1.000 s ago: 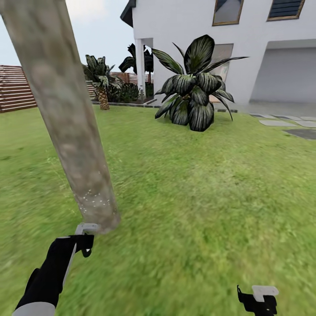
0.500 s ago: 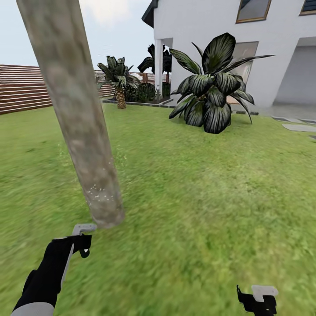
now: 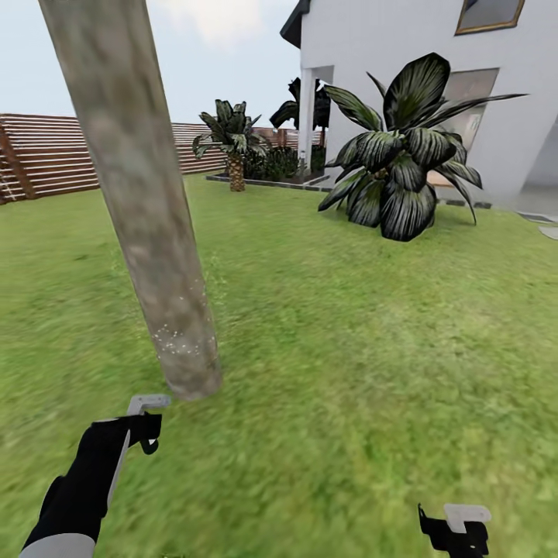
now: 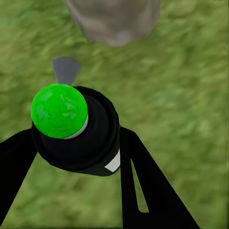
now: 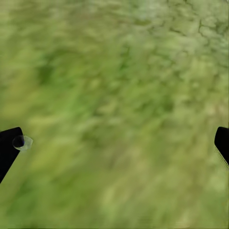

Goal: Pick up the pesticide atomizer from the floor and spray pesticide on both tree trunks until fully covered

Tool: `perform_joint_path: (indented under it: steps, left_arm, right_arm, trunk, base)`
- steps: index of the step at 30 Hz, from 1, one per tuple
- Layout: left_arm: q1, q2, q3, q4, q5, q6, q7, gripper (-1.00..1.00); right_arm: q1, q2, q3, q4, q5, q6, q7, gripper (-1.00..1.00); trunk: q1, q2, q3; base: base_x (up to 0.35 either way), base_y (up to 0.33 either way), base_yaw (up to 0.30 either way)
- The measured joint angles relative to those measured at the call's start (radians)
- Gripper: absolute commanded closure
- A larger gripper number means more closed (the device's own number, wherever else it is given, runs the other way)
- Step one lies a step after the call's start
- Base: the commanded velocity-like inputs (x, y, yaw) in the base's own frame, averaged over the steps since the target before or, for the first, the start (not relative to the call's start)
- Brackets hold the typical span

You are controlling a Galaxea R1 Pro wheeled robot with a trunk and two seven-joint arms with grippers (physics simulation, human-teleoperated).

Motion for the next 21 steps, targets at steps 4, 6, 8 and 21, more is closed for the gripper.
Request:
perform_joint_path:
  steps: [4,6,8,21]
  left_arm:
    - [0.000,0.000,0.000,0.000,0.000,0.000,0.000,1.00]
    - [0.000,0.000,0.000,0.000,0.000,0.000,0.000,1.00]
    - [0.000,0.000,0.000,-0.002,0.000,0.000,0.000,1.00]
    - [-0.146,0.037,-0.004,0.013,0.001,0.026,-0.020,1.00]
  right_arm:
    - [0.000,0.000,-0.001,0.000,-0.001,0.000,0.000,-1.00]
    - [0.000,-0.001,-0.001,0.000,0.000,0.000,0.000,-1.00]
    - [0.000,-0.001,-0.002,0.000,0.000,0.000,0.000,-1.00]
    - [0.000,-0.005,-0.003,-0.002,-0.001,0.000,0.000,-1.00]
  trunk:
    - [0.000,0.000,0.000]
    - [0.000,0.000,0.000]
    - [0.000,0.000,0.000]
    - [0.000,0.000,0.000]
  base:
    - [0.111,-0.271,0.153]
    - [0.146,-0.269,0.018]
    - [0.129,-0.238,0.003]
    - [0.007,-0.013,0.110]
